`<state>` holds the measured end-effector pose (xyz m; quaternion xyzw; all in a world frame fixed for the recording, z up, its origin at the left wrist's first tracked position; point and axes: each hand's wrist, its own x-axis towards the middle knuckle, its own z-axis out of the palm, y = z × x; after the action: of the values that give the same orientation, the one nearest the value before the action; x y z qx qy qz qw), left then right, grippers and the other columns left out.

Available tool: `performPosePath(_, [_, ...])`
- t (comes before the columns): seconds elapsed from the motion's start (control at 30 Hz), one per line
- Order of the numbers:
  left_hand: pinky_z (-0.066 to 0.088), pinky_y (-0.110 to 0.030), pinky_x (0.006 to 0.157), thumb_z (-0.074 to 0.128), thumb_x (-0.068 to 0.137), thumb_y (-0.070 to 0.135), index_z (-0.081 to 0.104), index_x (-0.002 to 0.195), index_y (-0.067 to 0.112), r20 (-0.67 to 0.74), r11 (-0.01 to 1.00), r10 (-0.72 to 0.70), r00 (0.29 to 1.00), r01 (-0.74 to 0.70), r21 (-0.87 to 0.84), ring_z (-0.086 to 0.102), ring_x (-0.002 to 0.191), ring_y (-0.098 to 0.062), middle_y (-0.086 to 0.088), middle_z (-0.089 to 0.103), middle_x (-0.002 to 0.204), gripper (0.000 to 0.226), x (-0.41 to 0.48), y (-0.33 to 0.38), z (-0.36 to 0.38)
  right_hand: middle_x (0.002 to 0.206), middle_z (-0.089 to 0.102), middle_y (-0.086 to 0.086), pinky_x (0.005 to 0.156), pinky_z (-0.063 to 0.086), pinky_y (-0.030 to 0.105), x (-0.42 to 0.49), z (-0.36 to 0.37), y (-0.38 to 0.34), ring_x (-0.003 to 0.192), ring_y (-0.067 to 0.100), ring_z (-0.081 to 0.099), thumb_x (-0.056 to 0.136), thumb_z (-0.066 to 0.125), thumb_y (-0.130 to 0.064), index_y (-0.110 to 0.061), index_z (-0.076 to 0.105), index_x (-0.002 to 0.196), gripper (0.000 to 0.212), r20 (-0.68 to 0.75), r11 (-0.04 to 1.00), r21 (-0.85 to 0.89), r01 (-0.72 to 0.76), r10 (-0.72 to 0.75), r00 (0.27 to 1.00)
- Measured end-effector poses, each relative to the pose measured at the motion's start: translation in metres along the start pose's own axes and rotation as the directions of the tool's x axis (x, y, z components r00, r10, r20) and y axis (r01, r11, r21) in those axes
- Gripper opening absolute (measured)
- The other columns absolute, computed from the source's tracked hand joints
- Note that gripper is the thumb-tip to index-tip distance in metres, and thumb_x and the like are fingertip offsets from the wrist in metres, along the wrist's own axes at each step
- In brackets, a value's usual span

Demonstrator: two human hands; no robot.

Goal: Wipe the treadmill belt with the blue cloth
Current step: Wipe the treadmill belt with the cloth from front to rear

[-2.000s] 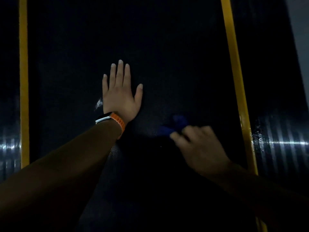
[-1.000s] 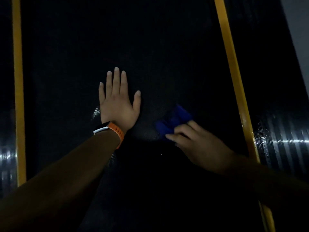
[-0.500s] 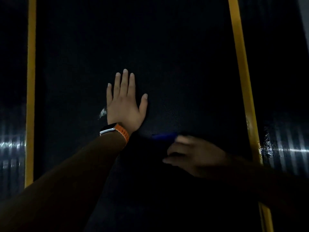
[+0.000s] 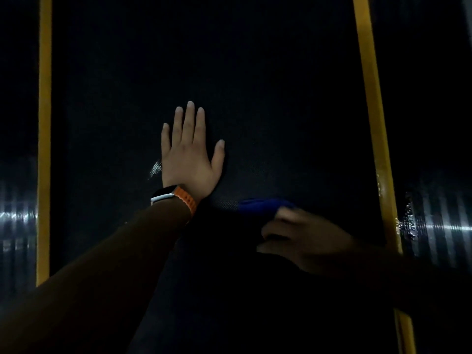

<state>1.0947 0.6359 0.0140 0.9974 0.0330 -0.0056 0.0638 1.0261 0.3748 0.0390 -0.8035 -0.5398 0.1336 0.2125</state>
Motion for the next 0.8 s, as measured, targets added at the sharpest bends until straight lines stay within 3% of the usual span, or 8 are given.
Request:
performPosePath(0.07, [0.004, -0.051, 0.129, 0.021, 0.105, 0.057, 0.014, 0.165, 0.012, 0.008, 1.000, 0.000, 1.000, 0.000, 0.002, 0.001, 0.160, -0.024, -0.008, 0.006, 0.173, 0.075, 0.001, -0.001, 0.001, 0.107, 0.061, 0.005, 0.080, 0.049, 0.042, 0.029, -0.025, 0.041, 0.095, 0.033, 0.059, 0.101, 0.039, -0.038, -0.026, 0.060, 0.114, 0.027, -0.058, 0.976, -0.215, 0.031, -0.044, 0.997])
performPosePath(0.23, [0.003, -0.050, 0.129, 0.022, 0.105, 0.057, 0.015, 0.164, 0.012, -0.009, 1.000, 0.000, 1.000, 0.000, -0.003, 0.001, 0.160, -0.024, -0.007, 0.007, 0.173, 0.075, -0.001, 0.000, 0.003, 0.115, 0.060, 0.013, 0.088, 0.037, 0.048, 0.084, -0.074, 0.110, 0.110, 0.040, 0.048, 0.097, 0.050, -0.021, -0.016, 0.063, 0.121, 0.027, -0.443, 0.790, -0.192, -0.582, 0.459, 0.770])
performPosePath(0.37, [0.004, -0.051, 0.129, 0.022, 0.105, 0.057, 0.014, 0.165, 0.012, 0.005, 1.000, 0.002, 1.000, -0.002, -0.008, 0.000, 0.160, -0.024, -0.007, 0.006, 0.173, 0.075, 0.000, -0.002, 0.002, 0.117, 0.054, 0.006, 0.091, 0.038, 0.044, 0.002, 0.000, 0.018, 0.101, 0.037, 0.056, 0.098, 0.048, -0.021, -0.019, 0.059, 0.123, 0.027, -0.213, 0.935, -0.176, -0.307, 0.269, 0.939])
performPosePath(0.43, [0.004, -0.051, 0.129, 0.022, 0.105, 0.058, 0.014, 0.165, 0.012, -0.001, 1.000, 0.003, 1.000, -0.003, -0.011, 0.001, 0.160, -0.024, -0.007, 0.006, 0.173, 0.075, 0.000, -0.002, 0.002, 0.120, 0.049, -0.013, 0.093, 0.038, 0.025, -0.037, 0.019, -0.020, 0.107, 0.032, 0.059, 0.099, 0.048, -0.038, -0.034, 0.058, 0.117, 0.021, 0.010, 0.973, 0.030, -0.229, 0.229, 0.973])
performPosePath(0.57, [0.003, -0.051, 0.129, 0.023, 0.106, 0.057, 0.016, 0.164, 0.012, -0.006, 1.000, 0.005, 1.000, -0.005, -0.010, 0.002, 0.160, -0.025, -0.008, 0.008, 0.173, 0.075, 0.000, 0.000, 0.002, 0.102, 0.056, 0.001, 0.073, 0.043, 0.042, -0.008, -0.008, 0.019, 0.091, 0.027, 0.058, 0.103, 0.033, -0.034, -0.023, 0.064, 0.101, 0.033, -0.013, 0.978, -0.205, -0.036, 0.034, 0.999])
performPosePath(0.63, [0.003, -0.050, 0.129, 0.021, 0.105, 0.057, 0.015, 0.164, 0.012, 0.006, 1.000, 0.006, 1.000, -0.006, -0.001, 0.002, 0.160, -0.025, -0.008, 0.007, 0.173, 0.075, 0.000, -0.001, 0.001, 0.104, 0.057, 0.005, 0.074, 0.044, 0.044, 0.022, -0.029, 0.053, 0.096, 0.031, 0.056, 0.101, 0.039, -0.033, -0.019, 0.065, 0.105, 0.030, -0.191, 0.948, -0.275, -0.158, 0.107, 0.976])
performPosePath(0.7, [0.003, -0.050, 0.129, 0.019, 0.105, 0.058, 0.014, 0.164, 0.012, 0.009, 1.000, 0.005, 1.000, -0.005, 0.006, 0.001, 0.160, -0.024, -0.008, 0.006, 0.173, 0.075, -0.001, -0.001, 0.001, 0.108, 0.055, 0.011, 0.078, 0.042, 0.046, 0.040, -0.048, 0.075, 0.101, 0.036, 0.050, 0.096, 0.054, -0.027, -0.014, 0.065, 0.111, 0.022, -0.425, 0.842, -0.210, -0.497, 0.380, 0.822])
performPosePath(0.8, [0.002, -0.050, 0.129, 0.018, 0.106, 0.058, 0.013, 0.165, 0.011, 0.021, 1.000, 0.007, 1.000, -0.007, 0.013, 0.000, 0.160, -0.024, -0.007, 0.005, 0.173, 0.075, -0.001, 0.000, 0.001, 0.103, 0.057, 0.014, 0.081, 0.043, 0.047, 0.035, -0.033, 0.047, 0.094, 0.035, 0.051, 0.094, 0.057, -0.015, -0.007, 0.064, 0.111, 0.019, -0.453, 0.791, -0.078, -0.606, 0.514, 0.729])
